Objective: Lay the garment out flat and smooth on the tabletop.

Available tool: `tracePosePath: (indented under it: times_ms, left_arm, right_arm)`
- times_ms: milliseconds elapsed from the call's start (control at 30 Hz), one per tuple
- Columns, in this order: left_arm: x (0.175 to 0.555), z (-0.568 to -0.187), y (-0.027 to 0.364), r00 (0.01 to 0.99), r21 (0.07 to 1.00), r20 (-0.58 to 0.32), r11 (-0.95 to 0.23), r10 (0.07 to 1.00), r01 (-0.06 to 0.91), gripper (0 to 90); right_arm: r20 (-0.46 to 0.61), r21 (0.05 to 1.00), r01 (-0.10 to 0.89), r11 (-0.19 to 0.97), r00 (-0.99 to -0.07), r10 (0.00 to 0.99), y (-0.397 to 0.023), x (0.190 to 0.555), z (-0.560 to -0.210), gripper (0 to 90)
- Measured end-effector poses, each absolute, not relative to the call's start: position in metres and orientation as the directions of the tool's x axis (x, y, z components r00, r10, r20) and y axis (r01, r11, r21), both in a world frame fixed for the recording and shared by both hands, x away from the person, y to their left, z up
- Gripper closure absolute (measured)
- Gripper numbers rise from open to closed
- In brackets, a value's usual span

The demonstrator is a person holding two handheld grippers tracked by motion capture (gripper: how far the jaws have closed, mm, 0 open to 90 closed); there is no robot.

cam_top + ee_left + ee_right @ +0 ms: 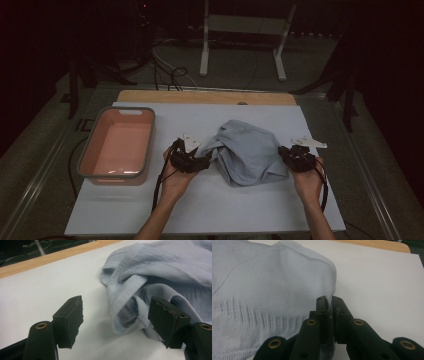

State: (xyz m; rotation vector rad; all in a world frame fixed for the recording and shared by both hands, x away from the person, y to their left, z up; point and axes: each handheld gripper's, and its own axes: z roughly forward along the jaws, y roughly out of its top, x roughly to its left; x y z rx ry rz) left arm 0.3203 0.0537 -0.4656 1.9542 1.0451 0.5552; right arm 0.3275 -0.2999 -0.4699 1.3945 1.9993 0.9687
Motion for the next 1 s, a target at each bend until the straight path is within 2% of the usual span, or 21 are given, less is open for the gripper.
tracePosePath:
  times_ms: [133,333,667,733,800,833,900,933,1000]
  left_arm:
    - [0.317,-0.465,0.052,0.575,0.834,-0.007,-0.313,0.818,0.455,33.9]
    - [0.308,-0.465,0.04,0.653,0.839,-0.03,-0.337,0.756,0.428,39.9]
    - [0.319,-0.475,0.016,0.712,0.82,-0.064,-0.369,0.699,0.437,48.4]
    - [0.324,-0.48,0.011,0.722,0.806,-0.072,-0.386,0.688,0.448,54.9]
    - [0.326,-0.481,0.01,0.728,0.801,-0.087,-0.387,0.681,0.457,65.2]
    - [0.327,-0.482,0.01,0.735,0.796,-0.09,-0.394,0.672,0.458,65.2]
    - [0.327,-0.482,0.01,0.74,0.795,-0.089,-0.4,0.666,0.456,79.6]
    - [0.326,-0.482,0.01,0.741,0.795,-0.085,-0.403,0.666,0.453,83.4]
    - [0.324,-0.48,0.012,0.741,0.797,-0.077,-0.405,0.667,0.448,86.6]
  right_arm:
    - [-0.012,0.787,0.576,0.22,-0.342,0.94,-0.301,0.327,-0.472,84.4]
    - [-0.01,0.783,0.583,0.217,-0.338,0.941,-0.303,0.326,-0.475,84.2]
    - [-0.009,0.781,0.584,0.222,-0.344,0.939,-0.304,0.324,-0.476,84.2]
    - [-0.009,0.781,0.584,0.221,-0.343,0.939,-0.304,0.324,-0.476,84.2]
    - [-0.009,0.781,0.584,0.222,-0.344,0.939,-0.304,0.324,-0.476,84.2]
    - [-0.01,0.781,0.584,0.222,-0.343,0.939,-0.305,0.324,-0.476,84.2]
    - [-0.008,0.781,0.585,0.219,-0.341,0.94,-0.306,0.324,-0.476,84.2]
    - [-0.007,0.781,0.585,0.217,-0.339,0.941,-0.306,0.324,-0.476,84.2]
    - [-0.004,0.782,0.586,0.213,-0.338,0.941,-0.308,0.324,-0.476,84.2]
